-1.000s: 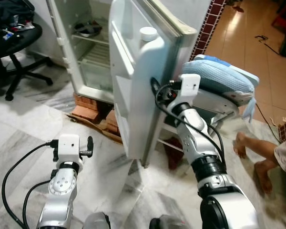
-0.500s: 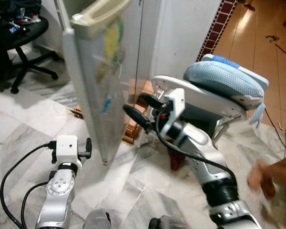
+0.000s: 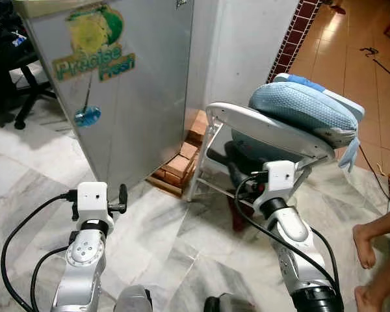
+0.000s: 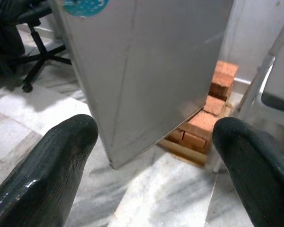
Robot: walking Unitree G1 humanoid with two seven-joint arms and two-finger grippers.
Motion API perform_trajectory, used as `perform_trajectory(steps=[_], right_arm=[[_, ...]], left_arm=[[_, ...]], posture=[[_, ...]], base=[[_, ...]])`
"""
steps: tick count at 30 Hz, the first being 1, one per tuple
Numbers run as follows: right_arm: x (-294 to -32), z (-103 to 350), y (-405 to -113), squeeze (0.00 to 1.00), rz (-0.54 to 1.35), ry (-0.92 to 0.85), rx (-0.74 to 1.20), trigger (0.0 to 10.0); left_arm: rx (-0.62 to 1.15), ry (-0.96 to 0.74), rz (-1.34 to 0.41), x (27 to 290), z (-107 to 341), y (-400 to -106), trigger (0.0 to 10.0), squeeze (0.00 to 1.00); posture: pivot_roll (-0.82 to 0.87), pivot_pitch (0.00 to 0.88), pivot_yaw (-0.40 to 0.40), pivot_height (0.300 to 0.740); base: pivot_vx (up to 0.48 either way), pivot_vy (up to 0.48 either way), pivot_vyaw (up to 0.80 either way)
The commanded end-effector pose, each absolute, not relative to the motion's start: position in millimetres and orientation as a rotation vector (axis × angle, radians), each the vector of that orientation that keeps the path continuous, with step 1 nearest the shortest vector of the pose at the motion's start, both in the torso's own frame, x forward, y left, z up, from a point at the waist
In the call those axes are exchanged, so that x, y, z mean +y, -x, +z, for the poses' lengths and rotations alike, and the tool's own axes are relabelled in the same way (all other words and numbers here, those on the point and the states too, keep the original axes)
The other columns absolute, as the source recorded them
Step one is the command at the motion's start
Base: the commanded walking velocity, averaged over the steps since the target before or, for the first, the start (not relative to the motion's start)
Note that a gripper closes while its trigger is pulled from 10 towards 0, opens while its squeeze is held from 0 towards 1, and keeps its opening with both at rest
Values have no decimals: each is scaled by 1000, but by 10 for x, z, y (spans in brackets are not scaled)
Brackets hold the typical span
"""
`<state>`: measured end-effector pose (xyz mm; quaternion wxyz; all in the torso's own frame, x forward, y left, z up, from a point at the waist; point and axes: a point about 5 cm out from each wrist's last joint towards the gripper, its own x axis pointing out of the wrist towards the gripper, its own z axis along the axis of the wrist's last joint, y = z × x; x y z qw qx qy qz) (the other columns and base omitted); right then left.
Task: Restocking fridge
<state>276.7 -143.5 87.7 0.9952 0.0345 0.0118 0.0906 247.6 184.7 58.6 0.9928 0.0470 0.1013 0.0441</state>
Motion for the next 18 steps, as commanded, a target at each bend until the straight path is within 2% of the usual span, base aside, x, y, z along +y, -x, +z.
perform_trajectory(steps=[1, 4, 16, 18], right_arm=[[-1406, 924, -2760, 0, 156, -72, -7, 10000], [-1443, 894, -2750, 0, 106, -89, 9, 10000], [-1537, 932, -2793, 0, 71, -70, -12, 10000], [-1518, 961, -2798, 0, 79, -65, -30, 10000]], left_arm=[[197, -115, 107, 1899, 610, -2500, 10000, 0], [183, -120, 98, 1859, 638, -2536, 10000, 0], [143, -165, 98, 1882, 709, -2595, 10000, 0], [141, -169, 94, 1869, 708, -2600, 10000, 0]], posture=[[54, 106, -40, 740], [45, 103, -36, 740], [33, 102, -32, 740], [29, 101, -28, 740]], base=[[0, 476, 0], [0, 476, 0], [0, 447, -785], [0, 452, -338]])
